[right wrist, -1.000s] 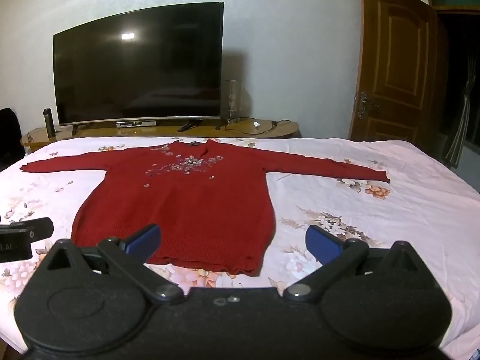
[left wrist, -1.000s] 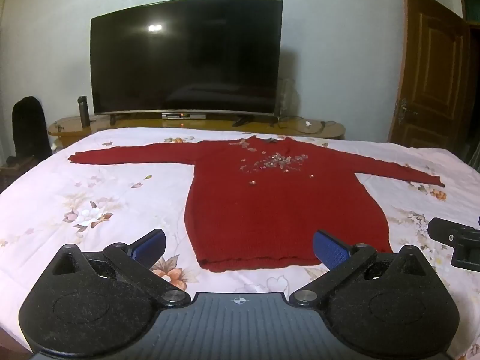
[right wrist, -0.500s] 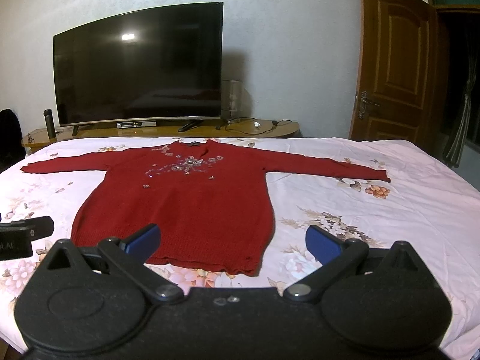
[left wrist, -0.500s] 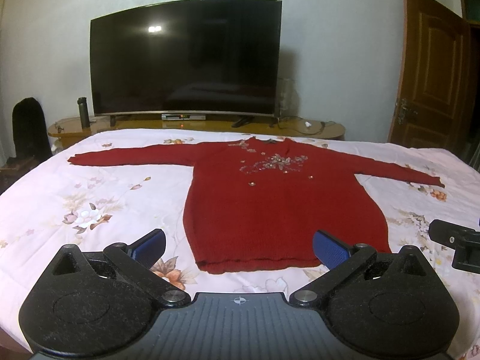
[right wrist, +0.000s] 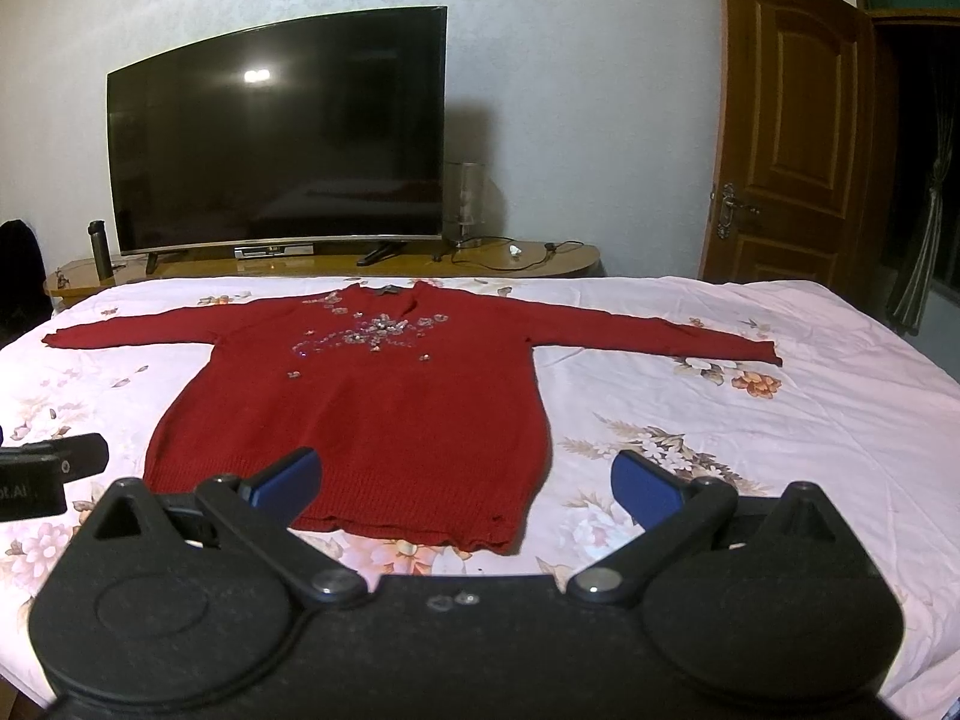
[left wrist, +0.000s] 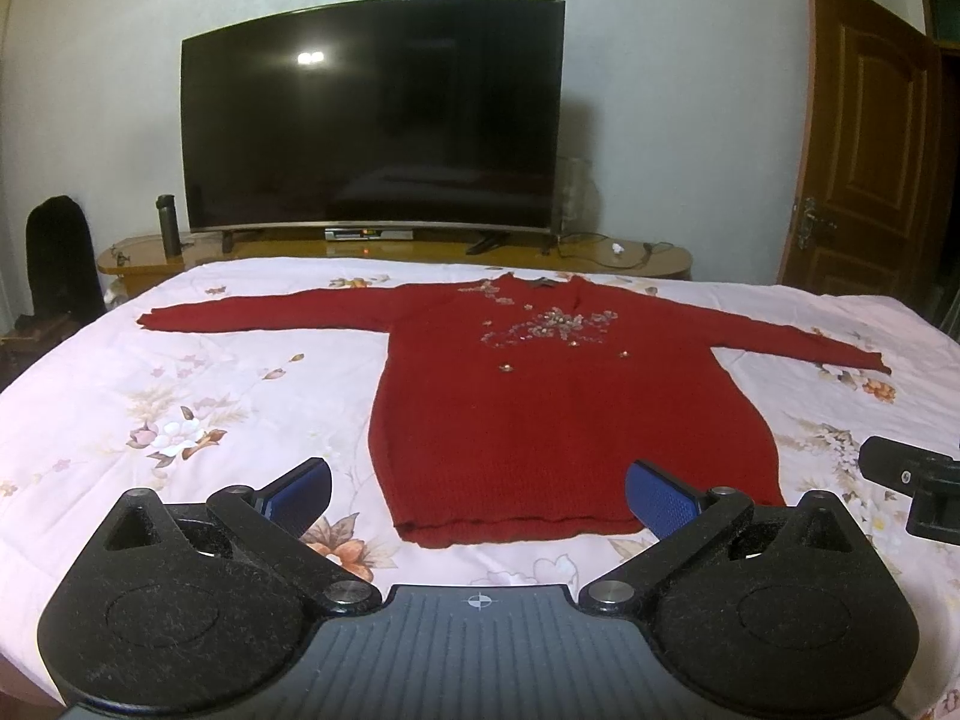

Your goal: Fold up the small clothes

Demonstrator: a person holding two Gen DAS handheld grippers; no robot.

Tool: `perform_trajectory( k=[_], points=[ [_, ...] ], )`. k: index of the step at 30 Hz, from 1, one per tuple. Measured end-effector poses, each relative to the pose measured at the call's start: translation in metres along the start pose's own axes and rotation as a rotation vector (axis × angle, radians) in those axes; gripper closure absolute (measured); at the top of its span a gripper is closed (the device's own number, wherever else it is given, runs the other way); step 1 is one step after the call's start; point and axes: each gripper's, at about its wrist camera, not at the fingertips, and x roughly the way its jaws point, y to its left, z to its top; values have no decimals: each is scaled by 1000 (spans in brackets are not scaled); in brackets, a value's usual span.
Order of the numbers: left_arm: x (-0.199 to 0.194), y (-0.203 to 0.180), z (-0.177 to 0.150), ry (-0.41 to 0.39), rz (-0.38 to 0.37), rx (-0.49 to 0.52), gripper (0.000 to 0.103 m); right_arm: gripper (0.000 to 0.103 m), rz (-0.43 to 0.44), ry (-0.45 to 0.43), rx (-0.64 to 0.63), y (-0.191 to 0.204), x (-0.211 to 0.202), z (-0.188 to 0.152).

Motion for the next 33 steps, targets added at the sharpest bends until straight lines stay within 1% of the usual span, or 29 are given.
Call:
perform_trajectory(
  k=[33],
  points=[
    [0, 0, 2, -4, 3, -3, 0, 1, 6, -9, -4, 5, -2, 3]
  ],
)
